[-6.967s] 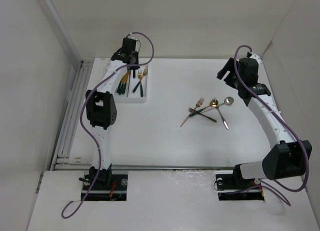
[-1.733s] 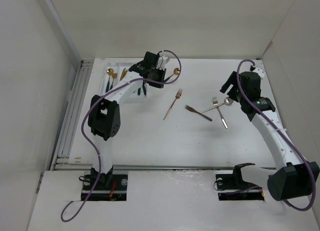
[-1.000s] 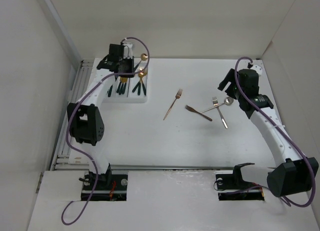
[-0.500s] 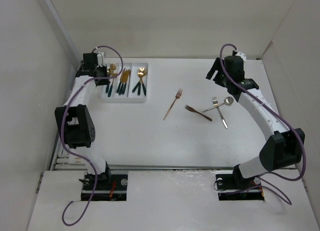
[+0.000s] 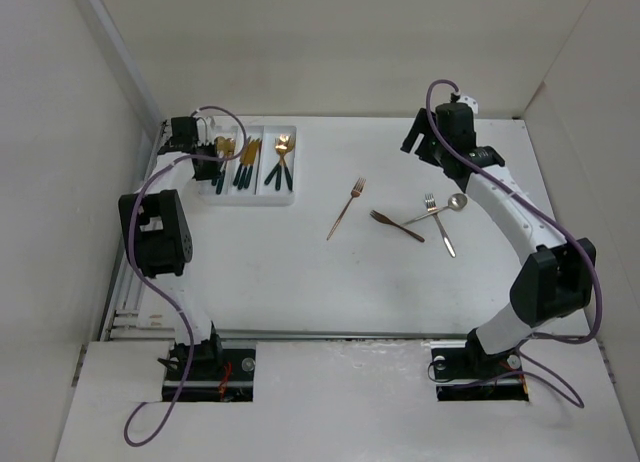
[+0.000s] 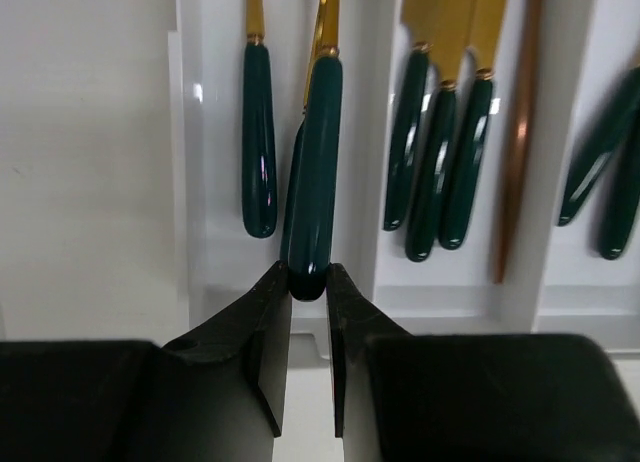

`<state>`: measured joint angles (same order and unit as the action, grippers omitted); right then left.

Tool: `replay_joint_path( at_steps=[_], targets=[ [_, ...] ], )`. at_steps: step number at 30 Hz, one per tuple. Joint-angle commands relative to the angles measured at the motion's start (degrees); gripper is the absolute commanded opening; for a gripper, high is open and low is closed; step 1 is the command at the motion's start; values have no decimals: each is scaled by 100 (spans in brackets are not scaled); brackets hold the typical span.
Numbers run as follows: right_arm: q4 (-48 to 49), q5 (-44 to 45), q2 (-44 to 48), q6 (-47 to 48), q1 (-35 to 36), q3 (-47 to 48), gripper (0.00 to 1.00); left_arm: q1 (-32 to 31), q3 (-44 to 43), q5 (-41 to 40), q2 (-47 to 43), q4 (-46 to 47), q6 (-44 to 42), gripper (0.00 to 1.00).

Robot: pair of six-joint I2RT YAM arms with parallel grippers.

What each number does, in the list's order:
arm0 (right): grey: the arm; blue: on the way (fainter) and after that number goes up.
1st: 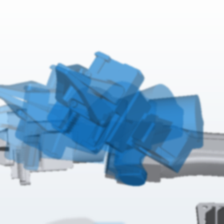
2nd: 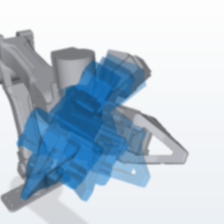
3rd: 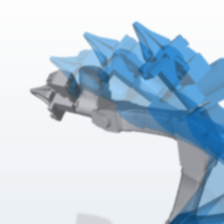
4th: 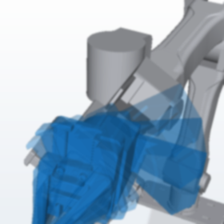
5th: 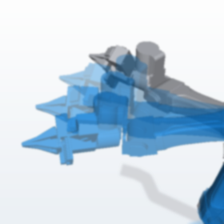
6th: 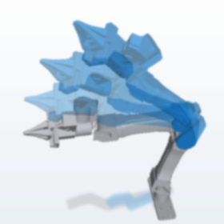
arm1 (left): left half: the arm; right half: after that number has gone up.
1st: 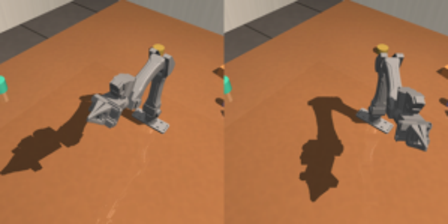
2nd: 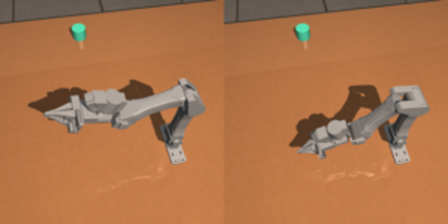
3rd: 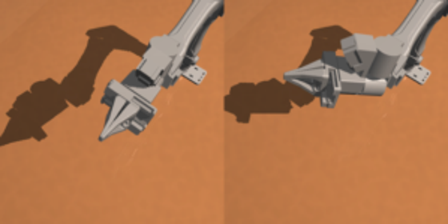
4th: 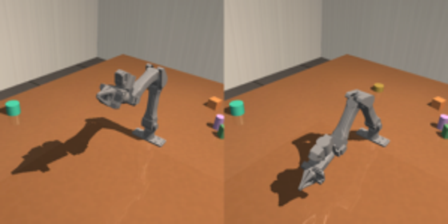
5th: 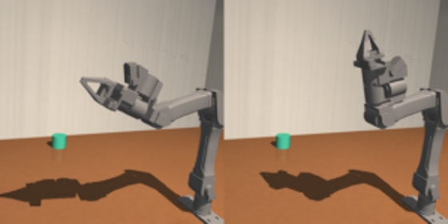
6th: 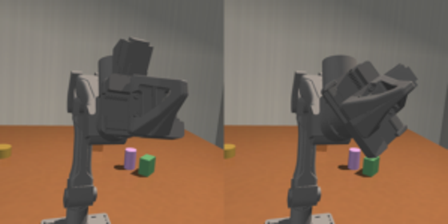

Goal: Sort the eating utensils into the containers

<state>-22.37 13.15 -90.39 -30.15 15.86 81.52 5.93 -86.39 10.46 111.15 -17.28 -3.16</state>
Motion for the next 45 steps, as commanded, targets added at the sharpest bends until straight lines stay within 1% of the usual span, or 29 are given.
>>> replay_joint_path(
  at_steps=[1, 7, 8, 9, 10, 11, 14, 15, 16, 18, 19, 21, 23, 26, 27, 28, 30, 31, 32, 33, 34, 35, 37, 38, 39, 40, 41, 43, 45],
  targets=[
    [66, 83, 13, 71, 58, 304, 87, 154, -106, 97, 90, 136, 87, 0],
    [13, 188, 65, 71, 58, 304, 87, 154, -53, 219, 91, 269, 158, 0],
    [13, 188, 65, 71, 58, 251, 87, 154, -175, 289, 143, 103, 158, 0],
    [13, 188, 65, 71, 58, 251, 87, 154, -237, 360, 143, -3, 97, 5],
    [13, 188, 126, 71, 58, 251, 87, 154, -308, 508, 291, -117, 35, 16],
    [13, 188, 127, 71, 58, 199, 87, 154, -421, 562, 293, -318, 35, 35],
    [13, 188, 180, 71, 58, 137, 87, 154, -423, 615, 311, -434, 35, 51],
    [13, 188, 232, 71, 58, 137, 87, 154, -423, 615, 310, -434, 35, 58],
    [13, 188, 284, 71, 58, 137, 87, 154, -475, 615, 223, -434, 35, 61],
    [13, 188, 346, 71, 111, 84, 87, 154, -615, 502, 117, -434, 87, 62],
    [13, 188, 416, 71, 111, 14, 87, 154, -694, 501, 30, -495, 87, 62],
    [13, 188, 486, 71, 111, -47, 87, 154, -879, 238, -128, -574, 192, 62],
    [13, 250, 565, 71, 111, -110, 87, 5, -1064, 115, -295, -575, 193, 62],
    [66, 250, 732, 123, 111, -338, 87, -460, -1064, 44, -629, -636, 122, 62],
    [66, 250, 812, 124, 111, -399, 87, -609, -1003, 166, -752, -636, 122, 62],
    [118, 250, 812, 124, 111, -530, 87, -924, -942, 167, -805, -689, 183, 62],
    [189, 250, 1022, 124, 111, -689, 87, -1338, -582, 237, -859, -611, 19, 67],
    [189, 250, 1076, 124, 111, -777, 87, -1845, -459, 63, -946, -610, -87, 70],
    [189, 250, 1137, 124, 111, -952, 87, -2111, -301, -34, -946, -610, -167, 81],
    [250, 250, 1251, 184, 41, -1040, 87, -2366, -300, -35, -946, -610, -237, 87],
    [251, 198, 1313, 185, -21, -1128, 87, -2839, -300, -35, -833, -610, -394, 94],
    [251, 197, 1374, 185, -21, -1294, 87, -3061, -300, -113, -745, -662, -448, 96],
    [303, 127, 1559, 237, -100, -1462, 87, -3448, -466, -175, -508, -663, -554, 96],
    [303, 57, 1620, 238, -187, -1550, 87, -3737, -580, -237, -176, -663, -554, 97],
    [303, 4, 1673, 238, -249, -1673, 87, -3853, -885, -298, 27, -811, -554, 97],
    [303, 4, 1726, 290, -250, -1674, 87, -3932, -1080, -299, 238, -882, -554, 97],
    [303, -49, 1805, 291, -311, -1752, 87, -4003, -1256, -229, 649, -952, -554, 97],
    [303, -101, 1866, 291, -373, -1805, 87, -4056, -1738, -167, 1012, -1119, -493, 96],
    [242, -102, 1937, 343, -426, -1806, 87, -4118, -1960, -115, 1415, -1198, -493, 93]
  ],
)
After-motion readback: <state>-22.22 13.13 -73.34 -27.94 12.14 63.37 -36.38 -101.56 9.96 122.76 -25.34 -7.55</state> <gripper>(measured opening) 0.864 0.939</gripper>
